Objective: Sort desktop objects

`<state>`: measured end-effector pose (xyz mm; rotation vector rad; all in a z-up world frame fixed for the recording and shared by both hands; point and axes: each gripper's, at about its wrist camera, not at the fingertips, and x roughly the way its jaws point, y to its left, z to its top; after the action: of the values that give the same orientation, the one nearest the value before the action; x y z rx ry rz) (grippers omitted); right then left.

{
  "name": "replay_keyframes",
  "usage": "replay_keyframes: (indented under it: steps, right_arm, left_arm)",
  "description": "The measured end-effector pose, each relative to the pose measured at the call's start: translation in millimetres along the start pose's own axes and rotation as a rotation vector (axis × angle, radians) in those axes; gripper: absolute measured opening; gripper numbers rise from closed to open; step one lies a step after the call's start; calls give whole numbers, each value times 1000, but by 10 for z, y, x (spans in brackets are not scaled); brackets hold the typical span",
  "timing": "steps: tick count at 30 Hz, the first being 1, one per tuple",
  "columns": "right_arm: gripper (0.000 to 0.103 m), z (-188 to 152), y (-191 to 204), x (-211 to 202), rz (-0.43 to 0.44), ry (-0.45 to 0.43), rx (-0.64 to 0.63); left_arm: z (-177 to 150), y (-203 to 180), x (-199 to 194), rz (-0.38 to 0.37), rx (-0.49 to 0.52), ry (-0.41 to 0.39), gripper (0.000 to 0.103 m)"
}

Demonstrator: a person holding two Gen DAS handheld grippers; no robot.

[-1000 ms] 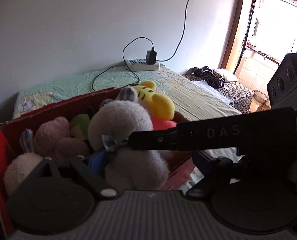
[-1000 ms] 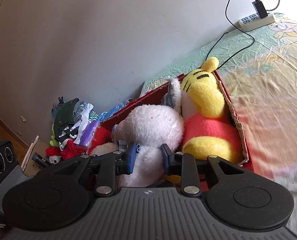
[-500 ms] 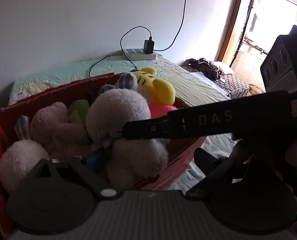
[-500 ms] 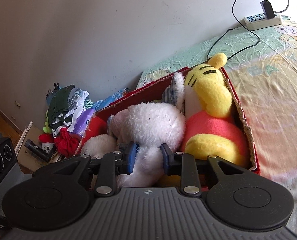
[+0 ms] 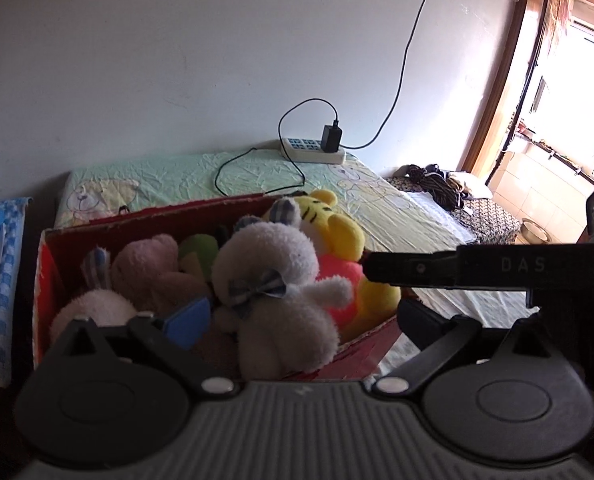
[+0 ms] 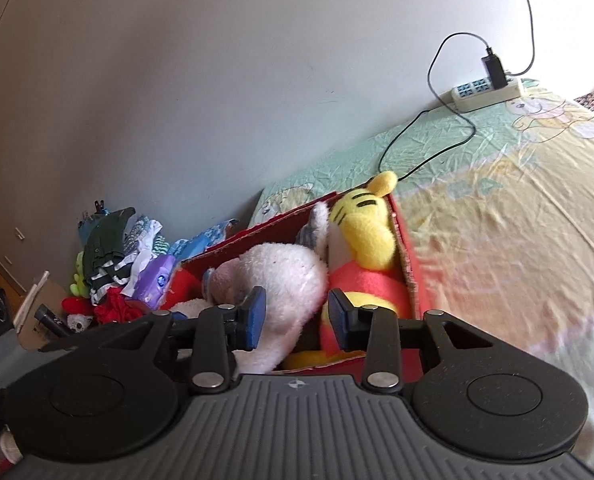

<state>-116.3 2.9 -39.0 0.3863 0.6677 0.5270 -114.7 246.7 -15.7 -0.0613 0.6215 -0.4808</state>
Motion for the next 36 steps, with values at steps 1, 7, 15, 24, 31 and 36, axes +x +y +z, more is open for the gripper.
replay_keyframes:
  steps: [1,7,15,24,31,36]
  right_arm:
    - [38,-4,-21,-43,-24,-13,-10]
    - [46,2,-299,-243,-98,-60,10]
    - [46,69,-885,-603,-222,-75,77]
    - [48,79,-1566,-730,-387,17,116]
    - [56,143,-1911,-657,-448,119,129]
    - [56,143,-1919,-578,-418,174,68]
  left_arm:
    - [12,-41,-18,7,1,-9,100]
    - [51,-533,24,10,51,-1,102]
    - [71,-1440,410,68,150,69,102]
    - [30,-2034,1027,114,102,255,102]
    - [-2,-2163,1562,214,1,434,102]
    - [-41,-2155,1710,296,-32,476,102]
